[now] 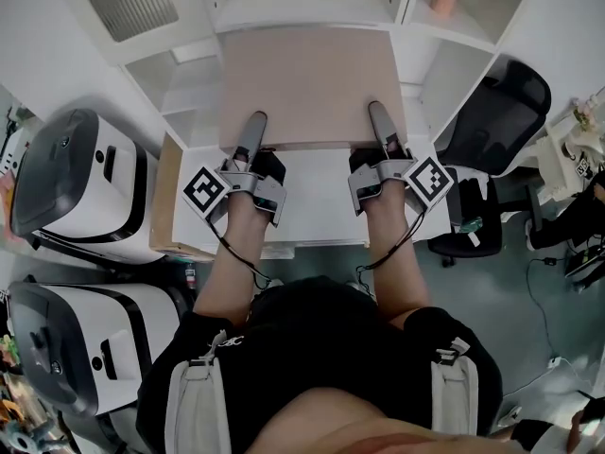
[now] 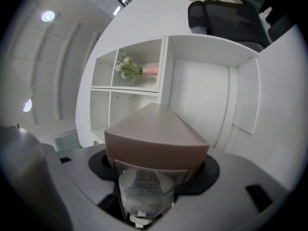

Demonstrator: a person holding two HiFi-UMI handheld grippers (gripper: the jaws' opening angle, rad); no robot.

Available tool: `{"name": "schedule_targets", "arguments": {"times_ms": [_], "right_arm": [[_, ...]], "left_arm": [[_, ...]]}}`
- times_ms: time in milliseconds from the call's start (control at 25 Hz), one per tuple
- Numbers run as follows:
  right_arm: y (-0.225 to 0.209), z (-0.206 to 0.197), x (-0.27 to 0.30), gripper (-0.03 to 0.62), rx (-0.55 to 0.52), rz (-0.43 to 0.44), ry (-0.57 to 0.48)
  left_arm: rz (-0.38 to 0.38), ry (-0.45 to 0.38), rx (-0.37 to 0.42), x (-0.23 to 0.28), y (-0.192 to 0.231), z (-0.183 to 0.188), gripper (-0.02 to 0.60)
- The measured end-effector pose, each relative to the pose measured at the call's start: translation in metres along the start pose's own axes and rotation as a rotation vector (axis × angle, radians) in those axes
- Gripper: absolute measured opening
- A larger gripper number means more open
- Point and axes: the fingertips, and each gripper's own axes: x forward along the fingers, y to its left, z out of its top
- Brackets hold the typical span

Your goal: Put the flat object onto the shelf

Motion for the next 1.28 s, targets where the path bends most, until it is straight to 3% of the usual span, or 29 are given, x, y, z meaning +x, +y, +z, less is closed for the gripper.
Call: {"name": "schedule_targets", "arguments": {"times_ms": [680,1280], "right_arm": [[0.055,0.031,0.052,0.291,0.007,0.112,-0.026],[0.04,0.053,0.124,0.299,-0.001,0.003,-0.043]], "left_arm": [[-0.081,-0.045,0.061,0.051,-0.054,0.03,0.282],[-0.003,-0.077,-0.002,0.118,-0.026,0.063,0.291]]}}
